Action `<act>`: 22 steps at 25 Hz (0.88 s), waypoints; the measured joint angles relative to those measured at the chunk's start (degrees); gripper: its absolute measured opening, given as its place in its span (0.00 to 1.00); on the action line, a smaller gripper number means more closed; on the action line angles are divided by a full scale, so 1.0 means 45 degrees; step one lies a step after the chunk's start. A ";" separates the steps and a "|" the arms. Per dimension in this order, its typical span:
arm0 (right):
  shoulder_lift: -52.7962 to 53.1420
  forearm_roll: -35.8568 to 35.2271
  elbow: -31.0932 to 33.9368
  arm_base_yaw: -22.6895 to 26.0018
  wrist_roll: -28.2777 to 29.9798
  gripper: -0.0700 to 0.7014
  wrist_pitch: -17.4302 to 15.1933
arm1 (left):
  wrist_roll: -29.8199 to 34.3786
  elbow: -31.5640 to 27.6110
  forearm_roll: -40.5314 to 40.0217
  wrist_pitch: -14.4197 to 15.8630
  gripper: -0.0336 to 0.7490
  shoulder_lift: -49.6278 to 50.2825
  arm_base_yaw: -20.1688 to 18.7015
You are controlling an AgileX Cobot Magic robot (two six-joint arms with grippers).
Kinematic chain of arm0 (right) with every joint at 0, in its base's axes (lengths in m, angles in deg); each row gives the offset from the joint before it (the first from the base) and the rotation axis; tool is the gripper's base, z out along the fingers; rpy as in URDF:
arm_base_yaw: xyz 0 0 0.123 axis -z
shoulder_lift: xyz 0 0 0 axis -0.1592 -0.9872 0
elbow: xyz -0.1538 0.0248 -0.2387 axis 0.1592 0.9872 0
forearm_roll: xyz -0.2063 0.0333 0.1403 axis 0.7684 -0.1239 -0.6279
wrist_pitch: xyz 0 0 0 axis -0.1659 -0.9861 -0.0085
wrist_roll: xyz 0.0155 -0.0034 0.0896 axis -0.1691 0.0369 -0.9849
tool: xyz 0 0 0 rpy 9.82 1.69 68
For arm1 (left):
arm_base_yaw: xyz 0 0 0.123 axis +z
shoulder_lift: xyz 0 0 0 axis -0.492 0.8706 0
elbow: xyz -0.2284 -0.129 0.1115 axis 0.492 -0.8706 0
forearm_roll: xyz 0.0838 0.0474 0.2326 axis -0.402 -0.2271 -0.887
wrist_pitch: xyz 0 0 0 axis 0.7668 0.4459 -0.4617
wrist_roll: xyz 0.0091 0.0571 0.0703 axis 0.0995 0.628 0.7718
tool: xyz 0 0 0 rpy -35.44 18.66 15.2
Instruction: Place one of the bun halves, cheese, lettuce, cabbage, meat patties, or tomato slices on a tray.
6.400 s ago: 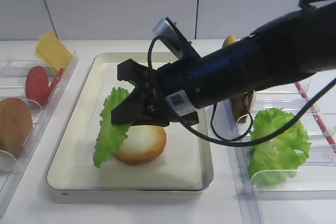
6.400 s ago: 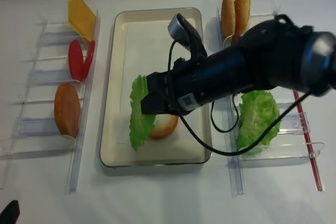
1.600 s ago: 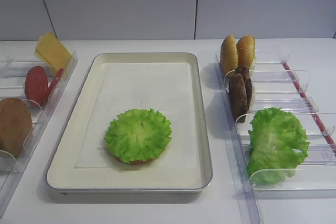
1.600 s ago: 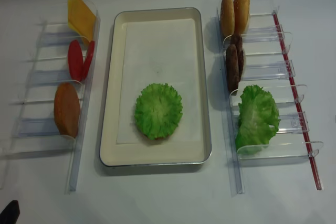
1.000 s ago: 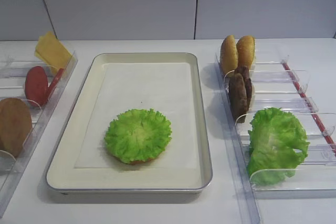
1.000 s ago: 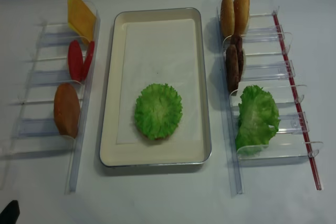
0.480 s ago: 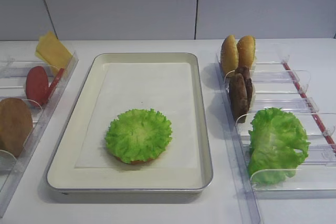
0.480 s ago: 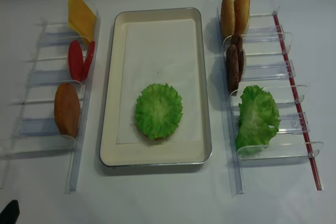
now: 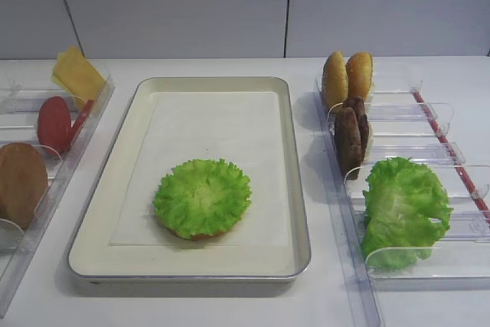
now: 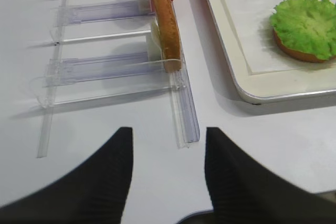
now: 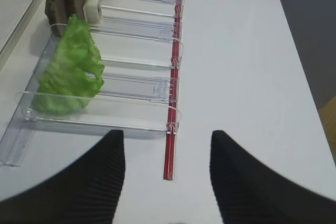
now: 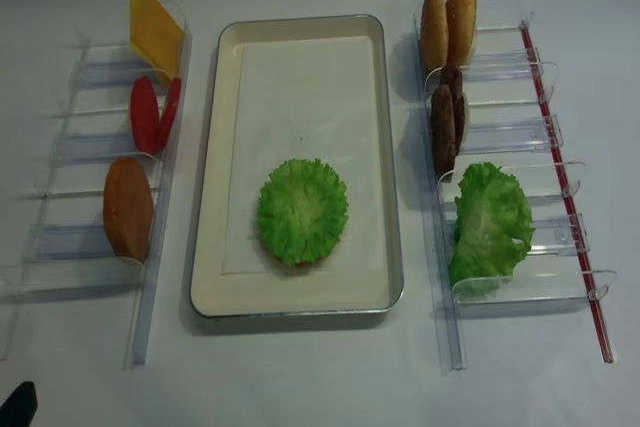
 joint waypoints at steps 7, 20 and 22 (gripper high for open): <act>0.0000 0.0000 0.0000 0.0000 0.0000 0.59 0.0000 | 0.0000 0.0000 0.0000 0.0000 0.42 0.0000 0.0000; 0.0000 0.0000 0.0000 0.0000 0.0006 0.59 0.0000 | 0.0000 0.0000 0.0000 0.0000 0.42 0.0000 0.0000; 0.0000 0.0000 0.0000 0.0000 0.0006 0.59 0.0000 | 0.0000 0.0000 0.0000 0.0000 0.42 0.0000 0.0000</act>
